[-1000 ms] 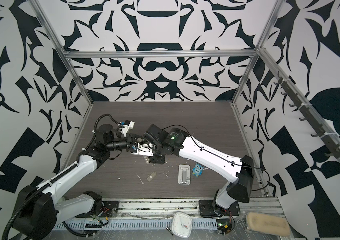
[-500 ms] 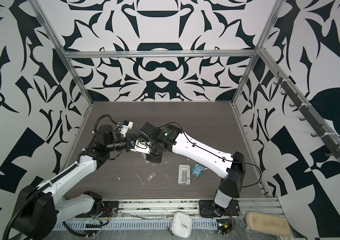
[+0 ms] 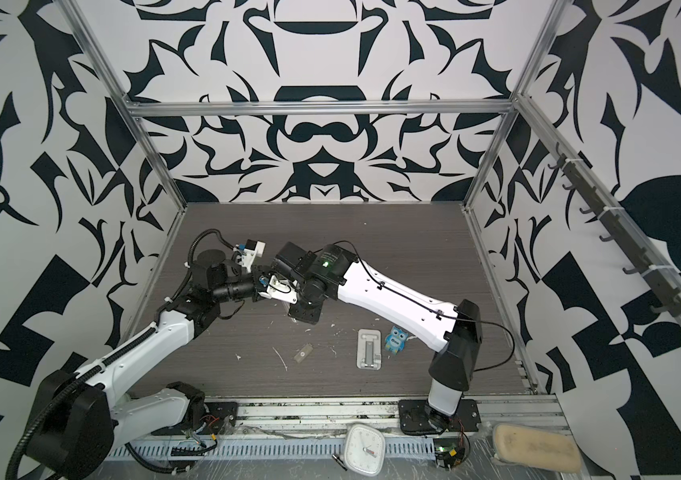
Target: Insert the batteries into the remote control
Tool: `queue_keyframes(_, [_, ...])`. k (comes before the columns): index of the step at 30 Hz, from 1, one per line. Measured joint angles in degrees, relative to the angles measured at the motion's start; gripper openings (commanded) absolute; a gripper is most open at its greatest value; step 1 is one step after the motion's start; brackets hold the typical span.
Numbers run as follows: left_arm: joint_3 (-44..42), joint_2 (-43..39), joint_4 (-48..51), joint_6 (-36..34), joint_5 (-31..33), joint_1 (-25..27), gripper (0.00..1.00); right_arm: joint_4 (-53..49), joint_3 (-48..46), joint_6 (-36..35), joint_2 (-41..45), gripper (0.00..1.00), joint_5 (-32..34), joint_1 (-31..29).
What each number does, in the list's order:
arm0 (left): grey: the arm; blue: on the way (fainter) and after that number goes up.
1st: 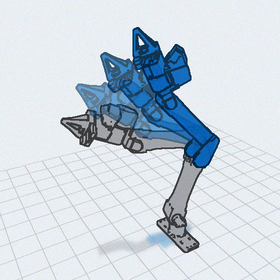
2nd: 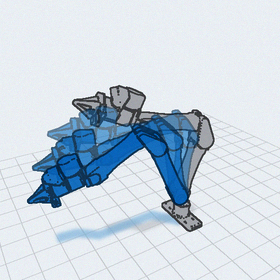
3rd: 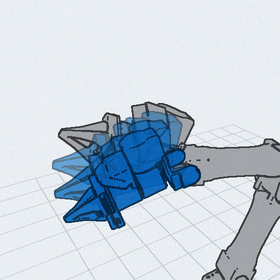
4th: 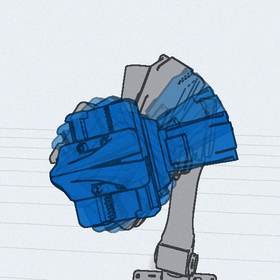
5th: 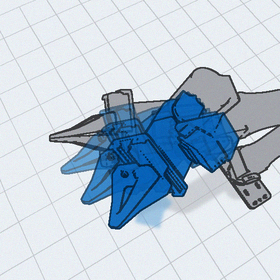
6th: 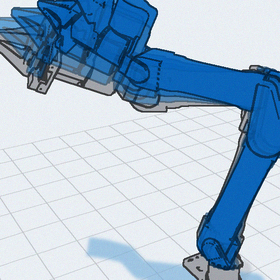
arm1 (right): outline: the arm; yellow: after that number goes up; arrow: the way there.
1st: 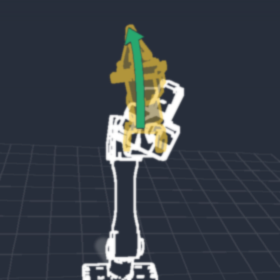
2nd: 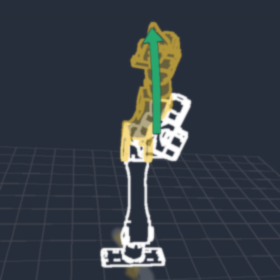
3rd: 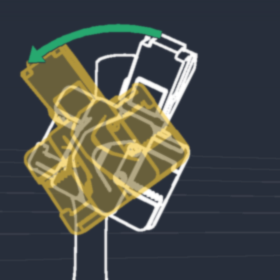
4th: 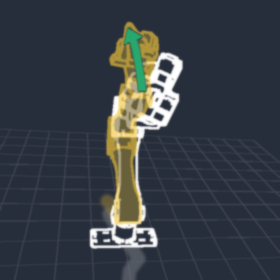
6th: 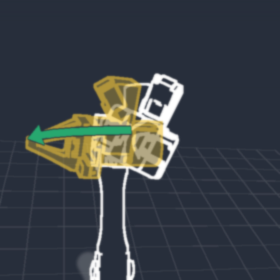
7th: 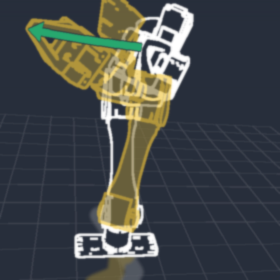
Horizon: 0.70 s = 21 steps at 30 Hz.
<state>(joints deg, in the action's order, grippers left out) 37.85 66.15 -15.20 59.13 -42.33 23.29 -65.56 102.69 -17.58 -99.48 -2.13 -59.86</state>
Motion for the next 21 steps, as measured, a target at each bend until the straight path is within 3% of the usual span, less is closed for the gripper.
queue_keyframes(21, [0.0, 2.7, -2.4, 3.0, 3.2, 0.9, 0.0, -5.5, 6.1, 5.8, -4.9, 0.0, -0.9, 3.0])
